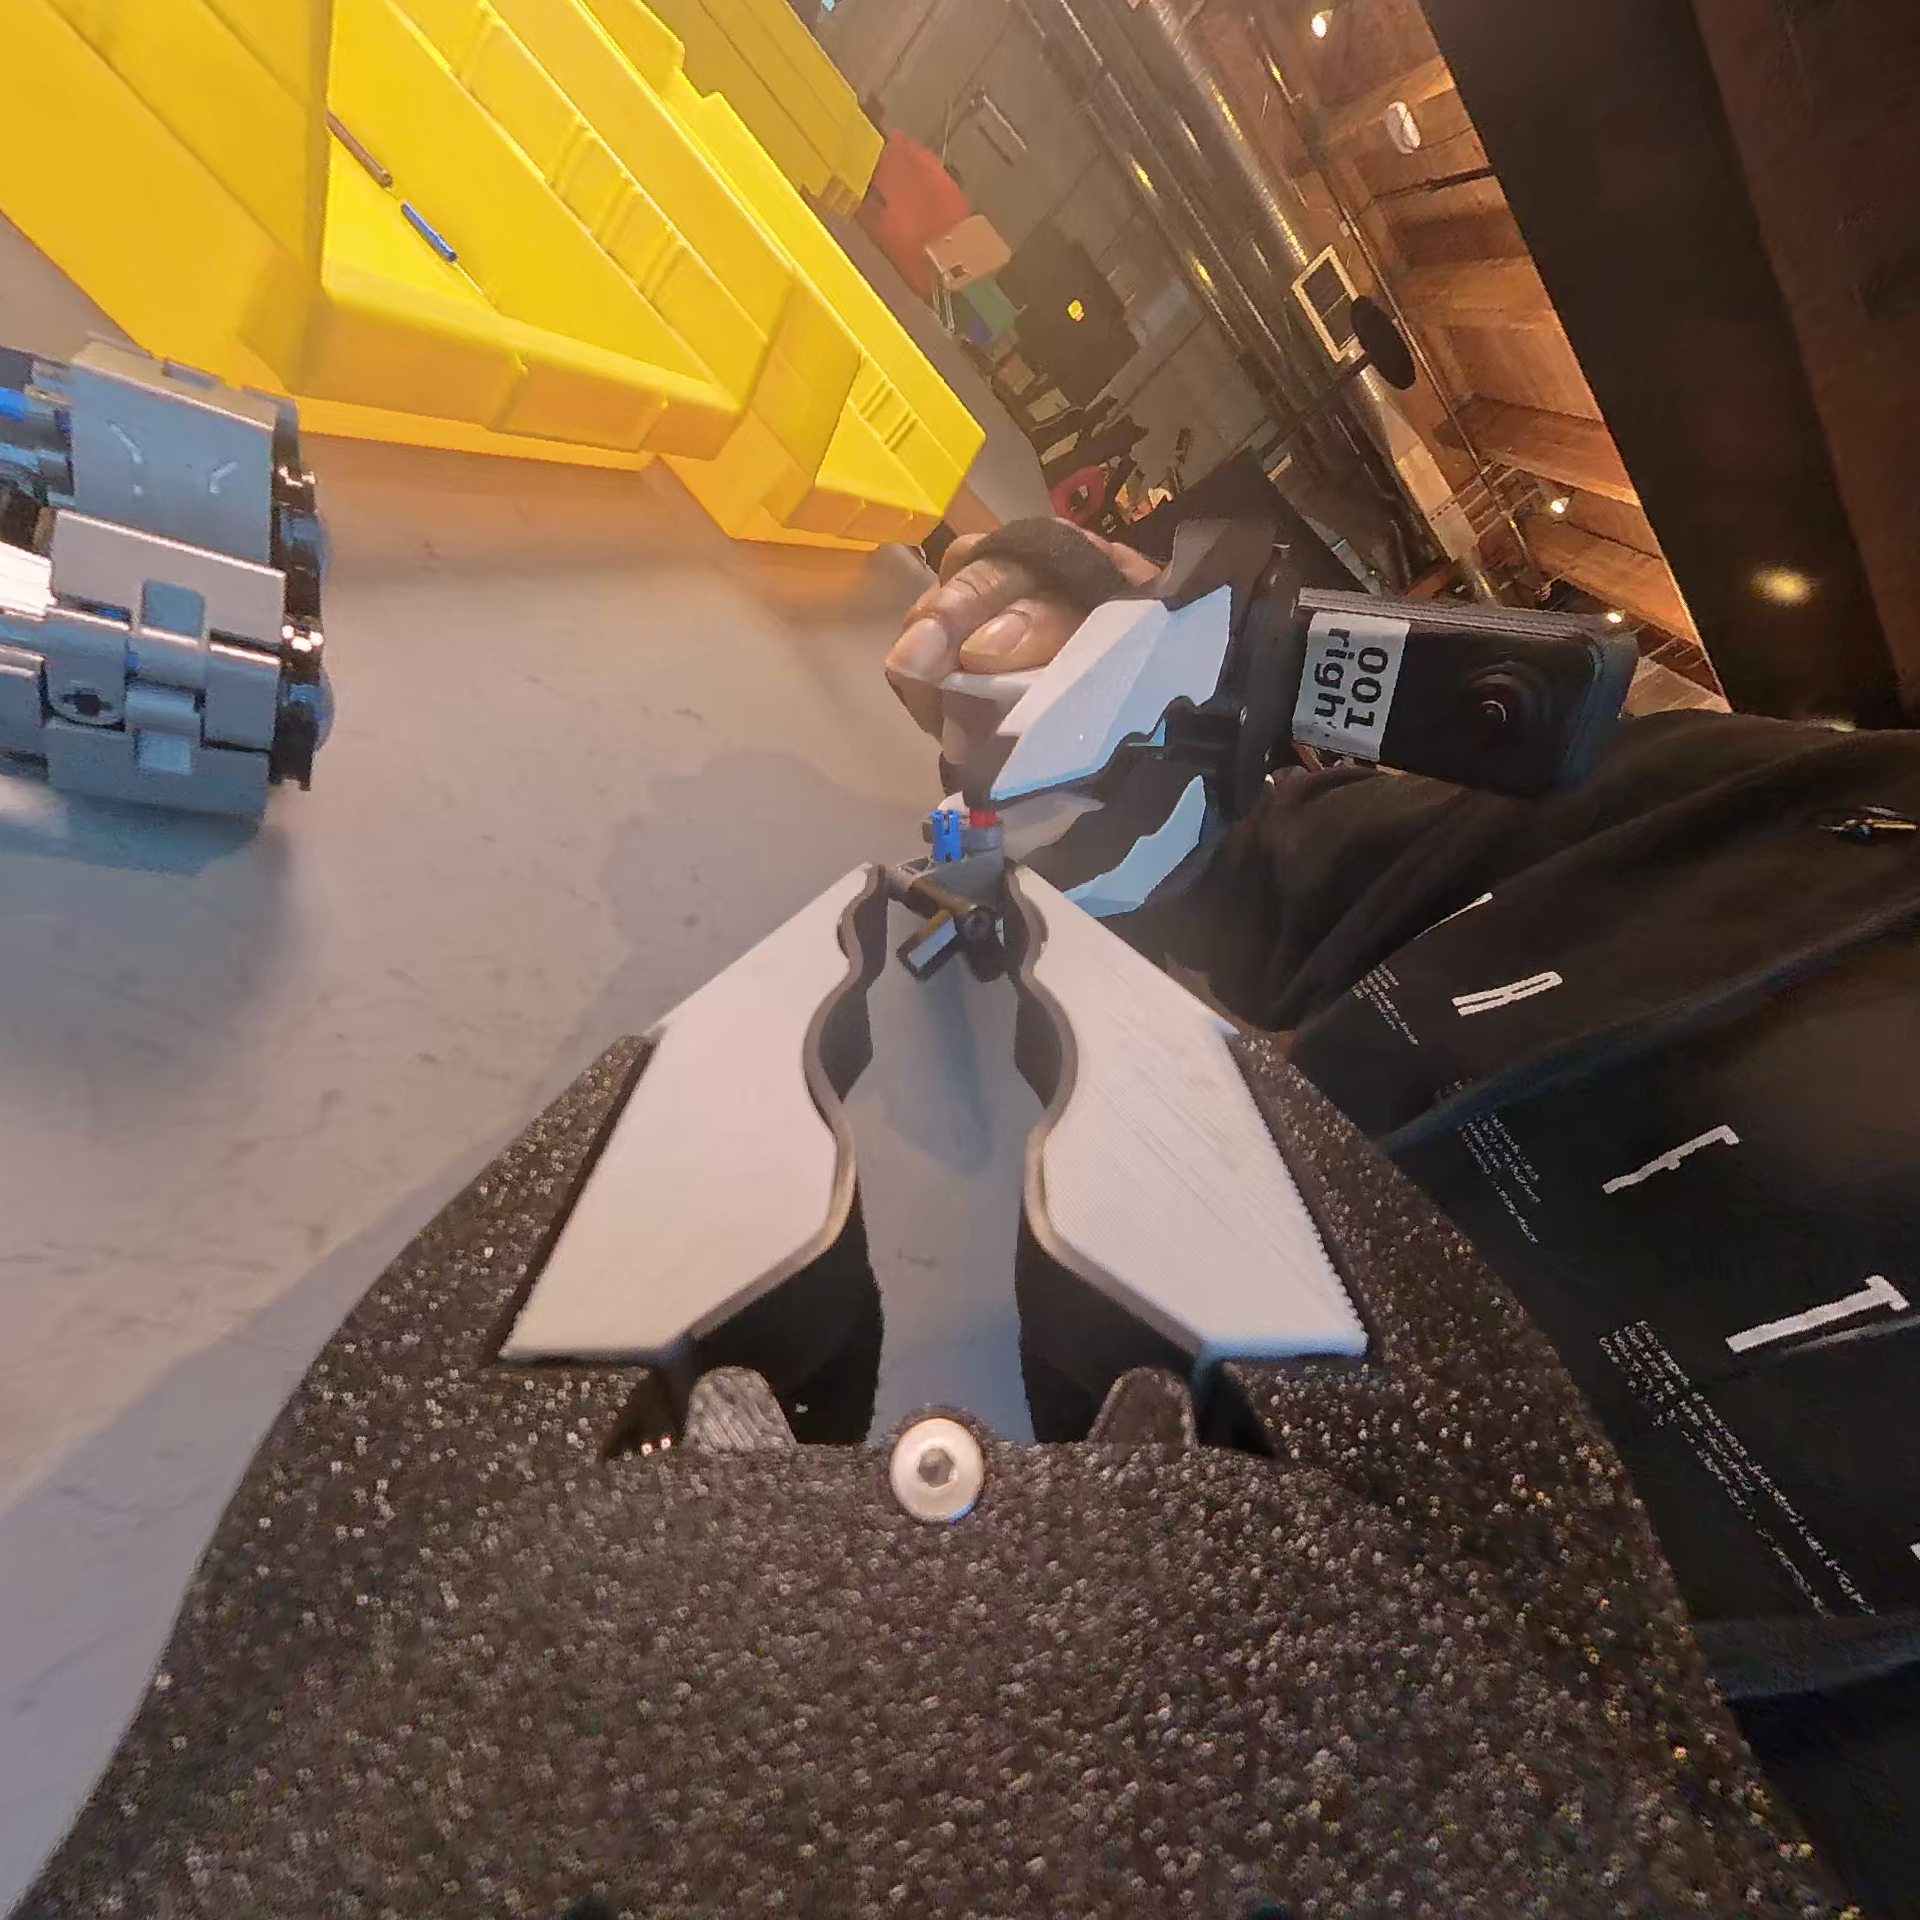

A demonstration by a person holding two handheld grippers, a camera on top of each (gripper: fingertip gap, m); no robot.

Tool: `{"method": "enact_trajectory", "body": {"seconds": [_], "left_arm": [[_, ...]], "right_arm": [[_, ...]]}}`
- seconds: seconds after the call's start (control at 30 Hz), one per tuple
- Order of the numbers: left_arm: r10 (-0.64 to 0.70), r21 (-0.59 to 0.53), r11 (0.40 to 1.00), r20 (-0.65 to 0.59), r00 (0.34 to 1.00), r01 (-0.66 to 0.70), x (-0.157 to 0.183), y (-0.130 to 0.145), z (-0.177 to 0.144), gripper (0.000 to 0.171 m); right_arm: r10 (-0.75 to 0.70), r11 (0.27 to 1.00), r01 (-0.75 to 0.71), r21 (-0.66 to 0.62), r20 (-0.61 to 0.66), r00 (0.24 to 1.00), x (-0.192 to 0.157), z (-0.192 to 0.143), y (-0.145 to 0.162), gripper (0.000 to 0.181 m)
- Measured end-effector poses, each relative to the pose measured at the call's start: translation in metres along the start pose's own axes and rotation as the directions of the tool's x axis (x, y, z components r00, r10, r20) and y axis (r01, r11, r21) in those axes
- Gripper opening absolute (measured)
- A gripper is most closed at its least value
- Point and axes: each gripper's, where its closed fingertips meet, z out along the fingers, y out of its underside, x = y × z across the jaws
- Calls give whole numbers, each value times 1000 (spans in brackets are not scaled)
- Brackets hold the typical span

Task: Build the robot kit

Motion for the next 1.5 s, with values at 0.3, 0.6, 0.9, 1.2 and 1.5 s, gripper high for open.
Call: {"method": "enact_trajectory", "body": {"seconds": [0.3,0.6,0.9,1.2,1.5], "left_arm": [[-85,31,996,-112,990,89,9,-1,1,21],[-128,17,991,-159,979,133,13,1,2,21],[-171,8,985,-174,970,175,14,2,2,21],[-170,-7,985,-140,975,171,12,2,0,22],[190,88,978,18,982,-190,14,-24,-18,37]], "right_arm": [[114,987,-115,110,19,993,1,-3,-7,18],[142,980,-147,132,47,989,0,-5,-9,18],[167,977,-176,116,84,982,-2,-6,-8,17],[254,959,-266,99,120,960,-1,-4,-6,16],[750,528,-827,194,349,561,31,-11,-1,16]]}}
